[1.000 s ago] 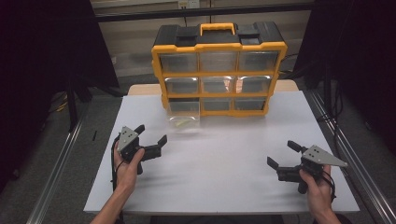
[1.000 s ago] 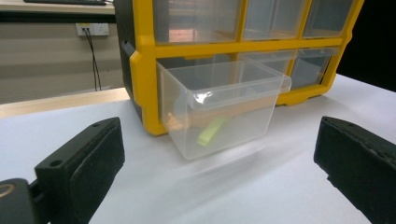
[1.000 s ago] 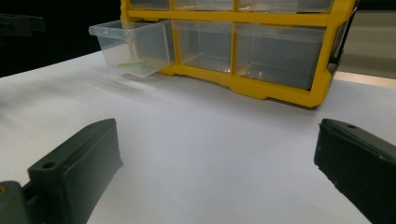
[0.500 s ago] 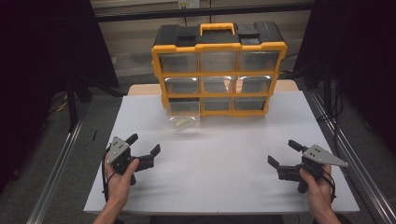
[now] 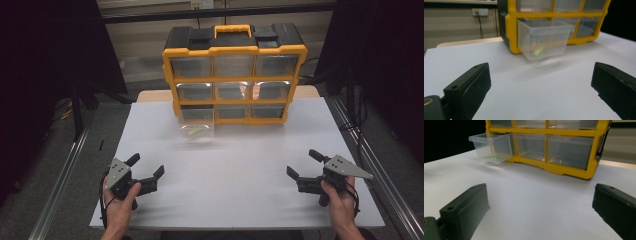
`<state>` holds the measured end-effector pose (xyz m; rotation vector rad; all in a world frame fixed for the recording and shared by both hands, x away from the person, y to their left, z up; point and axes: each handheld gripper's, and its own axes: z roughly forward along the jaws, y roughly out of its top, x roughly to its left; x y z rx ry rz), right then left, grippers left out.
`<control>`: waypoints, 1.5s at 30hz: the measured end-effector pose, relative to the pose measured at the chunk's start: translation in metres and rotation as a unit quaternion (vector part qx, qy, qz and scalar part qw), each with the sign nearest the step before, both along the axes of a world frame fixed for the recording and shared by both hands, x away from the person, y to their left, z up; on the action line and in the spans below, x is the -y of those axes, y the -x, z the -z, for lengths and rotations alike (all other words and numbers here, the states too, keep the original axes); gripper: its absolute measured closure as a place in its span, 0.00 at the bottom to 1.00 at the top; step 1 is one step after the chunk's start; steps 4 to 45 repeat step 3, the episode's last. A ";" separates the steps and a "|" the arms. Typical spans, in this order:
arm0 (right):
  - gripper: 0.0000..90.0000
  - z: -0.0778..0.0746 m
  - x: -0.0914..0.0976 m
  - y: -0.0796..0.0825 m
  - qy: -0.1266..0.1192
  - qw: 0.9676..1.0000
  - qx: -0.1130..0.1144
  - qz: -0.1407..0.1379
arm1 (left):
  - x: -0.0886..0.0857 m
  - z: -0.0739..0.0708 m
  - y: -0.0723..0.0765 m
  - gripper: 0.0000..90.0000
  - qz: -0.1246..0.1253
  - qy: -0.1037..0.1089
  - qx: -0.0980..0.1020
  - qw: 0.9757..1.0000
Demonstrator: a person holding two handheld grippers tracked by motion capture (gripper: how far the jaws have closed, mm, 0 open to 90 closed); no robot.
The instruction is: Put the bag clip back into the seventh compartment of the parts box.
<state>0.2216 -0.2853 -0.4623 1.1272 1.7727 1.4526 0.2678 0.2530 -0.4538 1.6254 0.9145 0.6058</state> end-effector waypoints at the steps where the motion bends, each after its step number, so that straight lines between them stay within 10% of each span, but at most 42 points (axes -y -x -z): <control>1: 0.00 0.000 0.000 0.000 0.003 1.000 0.000 -0.005 | -0.001 -0.001 0.000 0.03 0.008 0.002 0.002 1.000; 45: 0.00 0.000 0.000 0.000 0.004 1.000 0.001 -0.002 | -0.002 -0.003 0.000 0.03 0.005 -0.012 0.002 1.000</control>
